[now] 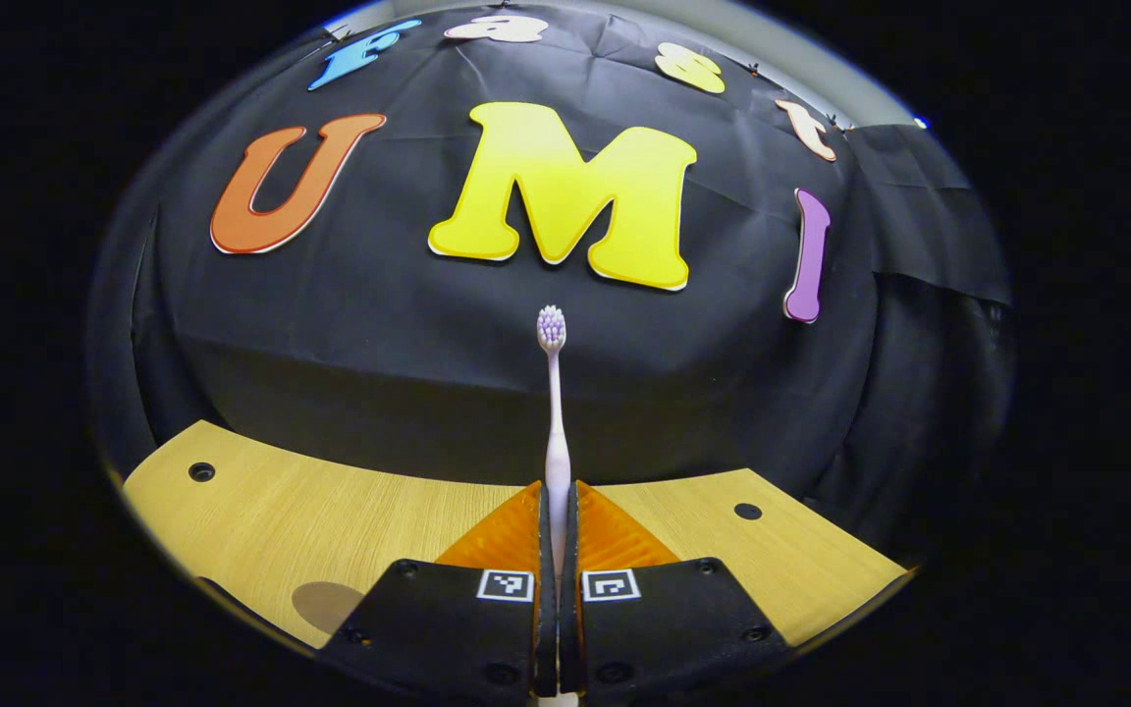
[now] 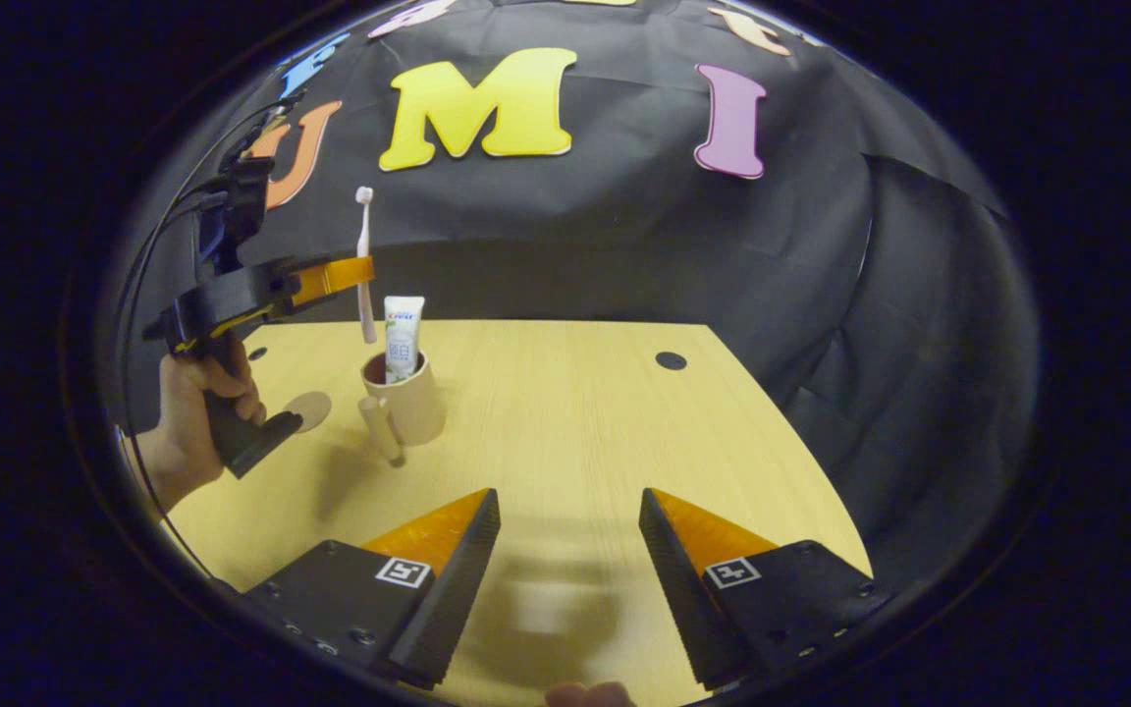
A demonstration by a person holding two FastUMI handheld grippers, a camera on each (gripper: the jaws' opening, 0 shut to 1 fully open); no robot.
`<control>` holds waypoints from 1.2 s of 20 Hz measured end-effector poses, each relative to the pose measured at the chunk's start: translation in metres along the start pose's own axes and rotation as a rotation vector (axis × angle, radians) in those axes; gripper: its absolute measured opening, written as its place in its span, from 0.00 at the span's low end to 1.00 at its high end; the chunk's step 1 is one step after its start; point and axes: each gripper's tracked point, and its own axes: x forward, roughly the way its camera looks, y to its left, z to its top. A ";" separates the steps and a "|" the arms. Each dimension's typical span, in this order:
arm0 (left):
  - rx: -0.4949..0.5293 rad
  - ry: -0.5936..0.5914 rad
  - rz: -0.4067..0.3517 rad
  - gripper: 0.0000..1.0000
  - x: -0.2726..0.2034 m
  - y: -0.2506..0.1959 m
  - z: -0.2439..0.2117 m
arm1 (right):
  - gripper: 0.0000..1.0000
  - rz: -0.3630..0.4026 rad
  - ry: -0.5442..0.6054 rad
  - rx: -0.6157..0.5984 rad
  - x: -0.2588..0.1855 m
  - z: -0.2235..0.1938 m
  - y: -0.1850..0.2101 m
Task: Put the toothbrush and toothpaste on the desktop into the cup, then pick up the cup and place it on the coaster on the desktop.
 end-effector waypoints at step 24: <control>-0.034 0.021 0.096 0.98 -0.058 0.056 -0.014 | 0.96 0.065 0.078 -0.088 0.016 0.007 0.075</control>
